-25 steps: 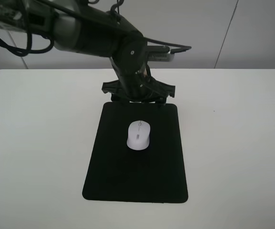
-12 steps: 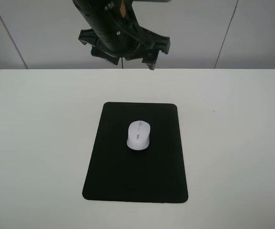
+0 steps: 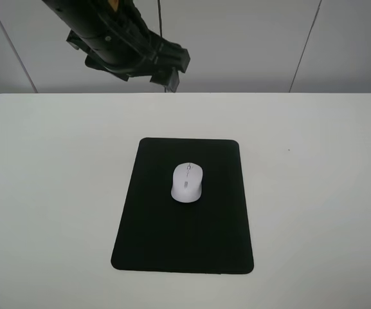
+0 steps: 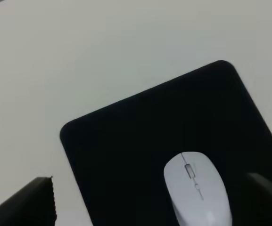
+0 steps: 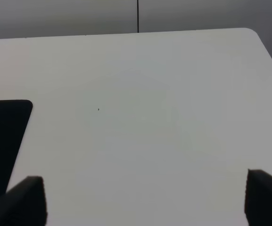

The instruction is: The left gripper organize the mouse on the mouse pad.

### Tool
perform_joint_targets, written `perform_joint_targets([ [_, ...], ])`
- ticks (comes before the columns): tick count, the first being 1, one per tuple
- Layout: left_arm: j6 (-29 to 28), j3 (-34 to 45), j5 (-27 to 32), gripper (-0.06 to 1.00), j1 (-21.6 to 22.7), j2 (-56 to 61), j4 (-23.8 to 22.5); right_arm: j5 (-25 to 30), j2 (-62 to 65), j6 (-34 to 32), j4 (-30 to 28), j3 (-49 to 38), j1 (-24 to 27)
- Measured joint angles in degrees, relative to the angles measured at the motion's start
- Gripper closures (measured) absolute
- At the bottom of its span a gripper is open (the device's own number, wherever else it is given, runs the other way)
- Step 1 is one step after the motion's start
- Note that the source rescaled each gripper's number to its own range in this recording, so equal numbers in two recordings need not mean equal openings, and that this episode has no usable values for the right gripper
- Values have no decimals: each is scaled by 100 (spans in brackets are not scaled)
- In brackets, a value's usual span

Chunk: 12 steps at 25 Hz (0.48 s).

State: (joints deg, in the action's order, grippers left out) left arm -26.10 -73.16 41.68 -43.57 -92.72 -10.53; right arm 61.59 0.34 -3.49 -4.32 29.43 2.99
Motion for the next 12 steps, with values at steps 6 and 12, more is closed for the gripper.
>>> perform_joint_targets([
  [6,32,1023,-77,-4,840,1028,18,0,0,0,0,0,0],
  [12,207,1997,18,-4,1793,2336,18,0,0,0,0,0,0],
])
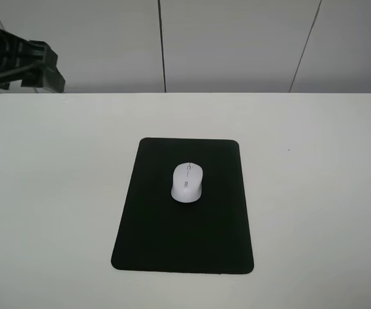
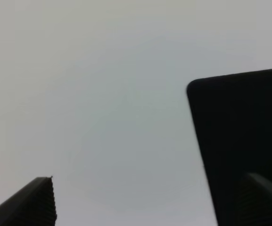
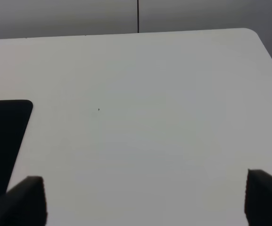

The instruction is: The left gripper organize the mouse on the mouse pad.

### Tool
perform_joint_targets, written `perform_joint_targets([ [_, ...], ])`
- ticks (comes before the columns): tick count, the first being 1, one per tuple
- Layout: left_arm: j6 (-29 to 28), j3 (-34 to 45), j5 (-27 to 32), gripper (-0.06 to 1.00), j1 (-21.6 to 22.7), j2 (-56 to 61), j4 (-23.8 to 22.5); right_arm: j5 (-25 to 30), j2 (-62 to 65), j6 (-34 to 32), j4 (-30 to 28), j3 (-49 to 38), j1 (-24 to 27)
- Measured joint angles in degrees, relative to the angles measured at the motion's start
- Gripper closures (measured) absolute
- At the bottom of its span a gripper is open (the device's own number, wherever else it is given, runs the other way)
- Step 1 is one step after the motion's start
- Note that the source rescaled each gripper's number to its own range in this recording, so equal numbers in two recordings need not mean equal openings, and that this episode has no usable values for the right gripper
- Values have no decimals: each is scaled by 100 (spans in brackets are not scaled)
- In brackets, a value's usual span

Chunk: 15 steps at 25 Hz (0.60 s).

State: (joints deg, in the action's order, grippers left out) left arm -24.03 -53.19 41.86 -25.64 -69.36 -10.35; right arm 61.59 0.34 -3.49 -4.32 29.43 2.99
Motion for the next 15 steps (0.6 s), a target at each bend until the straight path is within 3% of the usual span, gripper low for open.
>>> perform_joint_targets([
  [6,160,695,281,-4,481,1465,6,0,0,0,0,0,0],
  [15,280,1008,891,-5,487,3476,21,0,0,0,0,0,0],
])
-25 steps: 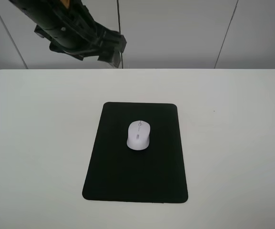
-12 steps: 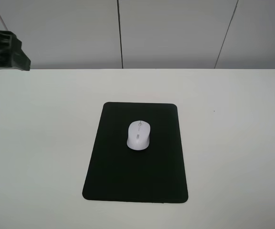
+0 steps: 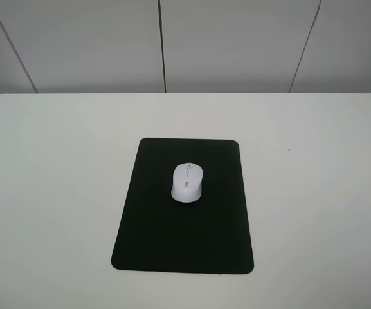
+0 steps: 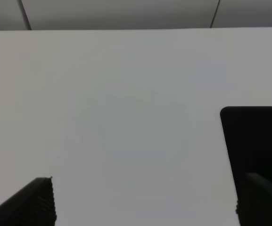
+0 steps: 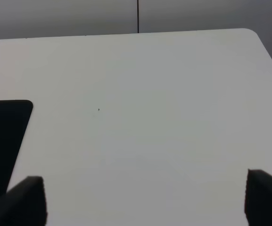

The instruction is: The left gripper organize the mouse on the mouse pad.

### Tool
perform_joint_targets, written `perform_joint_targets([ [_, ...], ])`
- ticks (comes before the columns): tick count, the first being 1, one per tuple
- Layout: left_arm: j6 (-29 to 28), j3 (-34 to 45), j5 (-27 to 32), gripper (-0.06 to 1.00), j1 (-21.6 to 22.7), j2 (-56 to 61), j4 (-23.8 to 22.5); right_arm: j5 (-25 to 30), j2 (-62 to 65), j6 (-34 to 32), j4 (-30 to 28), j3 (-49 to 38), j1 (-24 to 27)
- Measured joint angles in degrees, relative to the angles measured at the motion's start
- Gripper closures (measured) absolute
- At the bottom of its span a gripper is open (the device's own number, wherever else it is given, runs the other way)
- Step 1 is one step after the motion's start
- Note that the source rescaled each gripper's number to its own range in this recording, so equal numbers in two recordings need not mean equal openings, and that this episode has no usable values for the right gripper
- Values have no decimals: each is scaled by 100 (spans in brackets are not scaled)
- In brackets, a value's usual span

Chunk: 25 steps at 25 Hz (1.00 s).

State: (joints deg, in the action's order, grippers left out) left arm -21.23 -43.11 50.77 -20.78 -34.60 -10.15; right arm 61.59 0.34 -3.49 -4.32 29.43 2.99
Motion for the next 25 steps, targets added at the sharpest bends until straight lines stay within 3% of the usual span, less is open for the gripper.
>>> perform_joint_targets([
  [25,594,927,800,-6,1,2583,16,0,0,0,0,0,0],
])
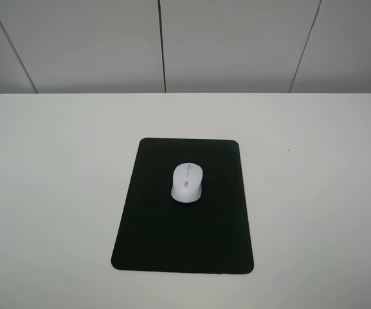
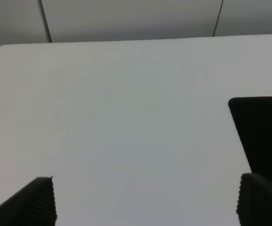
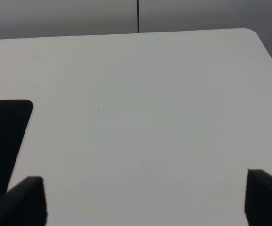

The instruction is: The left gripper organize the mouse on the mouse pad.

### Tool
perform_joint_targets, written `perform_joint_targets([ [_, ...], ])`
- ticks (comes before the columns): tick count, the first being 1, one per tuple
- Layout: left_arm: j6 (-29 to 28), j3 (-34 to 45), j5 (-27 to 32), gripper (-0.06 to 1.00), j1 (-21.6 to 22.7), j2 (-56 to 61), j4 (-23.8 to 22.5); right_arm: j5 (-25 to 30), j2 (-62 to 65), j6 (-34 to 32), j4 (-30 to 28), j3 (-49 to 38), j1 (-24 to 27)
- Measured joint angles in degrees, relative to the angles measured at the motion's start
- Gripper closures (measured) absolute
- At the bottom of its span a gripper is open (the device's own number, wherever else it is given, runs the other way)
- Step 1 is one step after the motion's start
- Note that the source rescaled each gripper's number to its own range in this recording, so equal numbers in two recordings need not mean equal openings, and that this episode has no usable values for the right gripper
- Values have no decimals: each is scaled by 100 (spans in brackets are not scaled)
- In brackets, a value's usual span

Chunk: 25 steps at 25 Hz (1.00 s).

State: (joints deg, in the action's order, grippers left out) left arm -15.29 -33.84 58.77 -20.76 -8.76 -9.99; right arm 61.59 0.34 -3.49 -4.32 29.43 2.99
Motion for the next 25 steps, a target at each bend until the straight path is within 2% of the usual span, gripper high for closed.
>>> perform_joint_targets([
  [8,358,359,91,-6,0,876,156,0,0,0,0,0,0],
  [16,964,487,243,-6,0,914,460,0,0,0,0,0,0],
  [22,1034,487,243,-6,24,914,543,0,0,0,0,0,0],
  [25,1034,487,243,-6,208,914,543,0,0,0,0,0,0],
])
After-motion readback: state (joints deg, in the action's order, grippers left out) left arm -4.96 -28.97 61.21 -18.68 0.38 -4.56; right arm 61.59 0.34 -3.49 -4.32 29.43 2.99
